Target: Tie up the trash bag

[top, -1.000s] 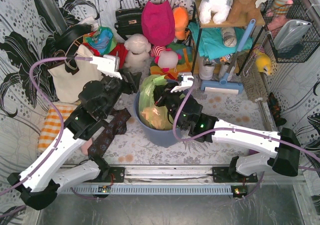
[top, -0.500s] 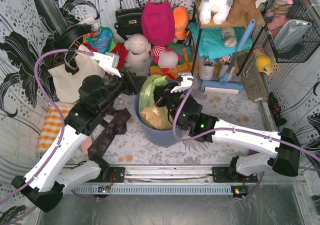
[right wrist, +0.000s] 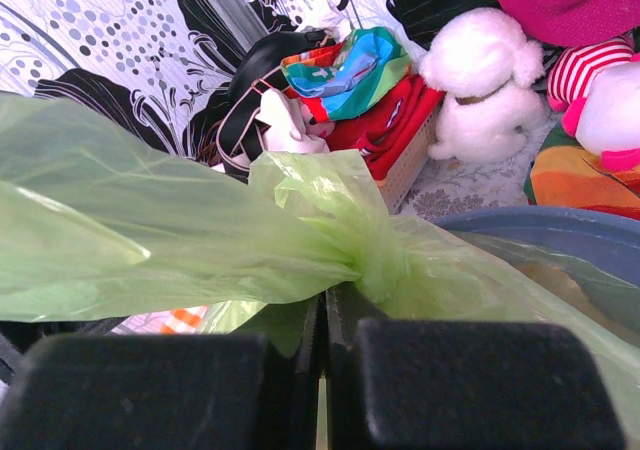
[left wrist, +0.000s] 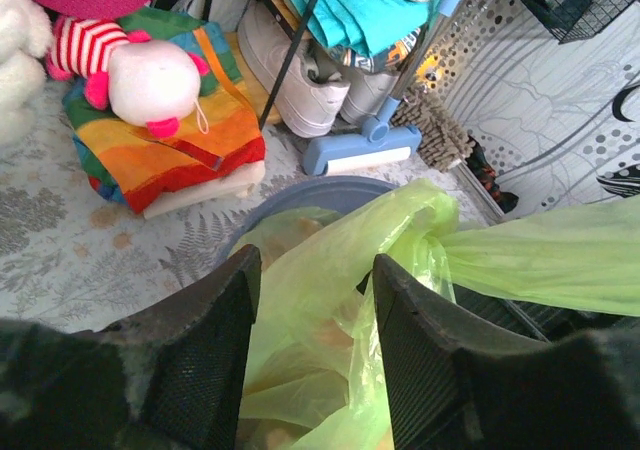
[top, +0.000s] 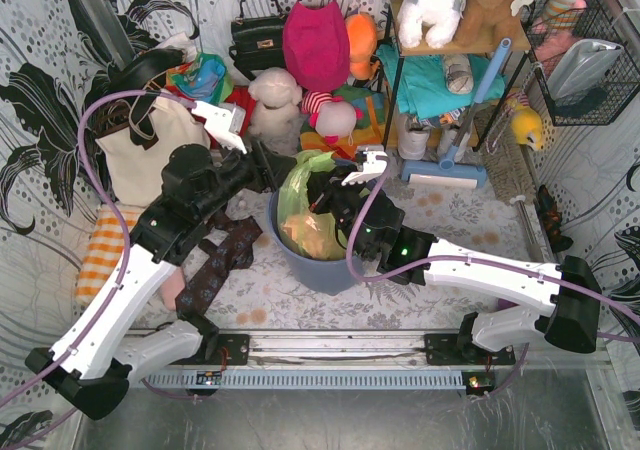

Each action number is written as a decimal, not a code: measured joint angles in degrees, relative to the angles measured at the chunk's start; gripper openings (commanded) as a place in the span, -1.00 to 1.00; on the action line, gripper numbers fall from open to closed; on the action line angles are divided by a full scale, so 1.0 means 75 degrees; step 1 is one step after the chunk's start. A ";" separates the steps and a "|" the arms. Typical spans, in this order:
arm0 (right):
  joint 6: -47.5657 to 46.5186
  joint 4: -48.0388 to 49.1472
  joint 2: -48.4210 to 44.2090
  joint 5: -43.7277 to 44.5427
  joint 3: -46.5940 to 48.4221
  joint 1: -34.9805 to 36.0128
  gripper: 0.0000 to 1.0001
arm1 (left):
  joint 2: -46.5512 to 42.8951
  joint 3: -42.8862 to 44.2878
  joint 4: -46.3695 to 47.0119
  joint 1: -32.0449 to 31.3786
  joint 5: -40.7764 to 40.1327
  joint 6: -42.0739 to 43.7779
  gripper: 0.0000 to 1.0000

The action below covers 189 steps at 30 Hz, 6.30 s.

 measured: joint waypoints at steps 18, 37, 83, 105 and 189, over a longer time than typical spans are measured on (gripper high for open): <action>0.0003 0.0012 0.0026 -0.0029 0.0000 0.0000 -1.00 | 0.0137 -0.0128 -0.0015 0.0026 0.0868 -0.0245 -1.00; -0.0944 0.2130 0.0388 0.0052 -0.0694 0.0006 -1.00 | -0.0157 -0.0137 -0.0662 0.0070 0.2713 -0.0519 -1.00; -0.3462 0.8472 0.1582 -0.1836 -0.2221 0.0023 -1.00 | -0.1979 -0.0341 -0.0717 0.0070 0.1609 0.1702 0.41; -0.3348 0.8472 0.1580 -0.1818 -0.2229 0.0006 -1.00 | -0.0968 -0.1460 0.1364 0.0160 0.2923 0.3981 0.46; -0.3899 0.8582 0.2337 -0.3381 -0.1746 0.0023 -1.00 | -0.0495 0.0487 -0.1008 0.0286 0.1329 -0.0181 -0.13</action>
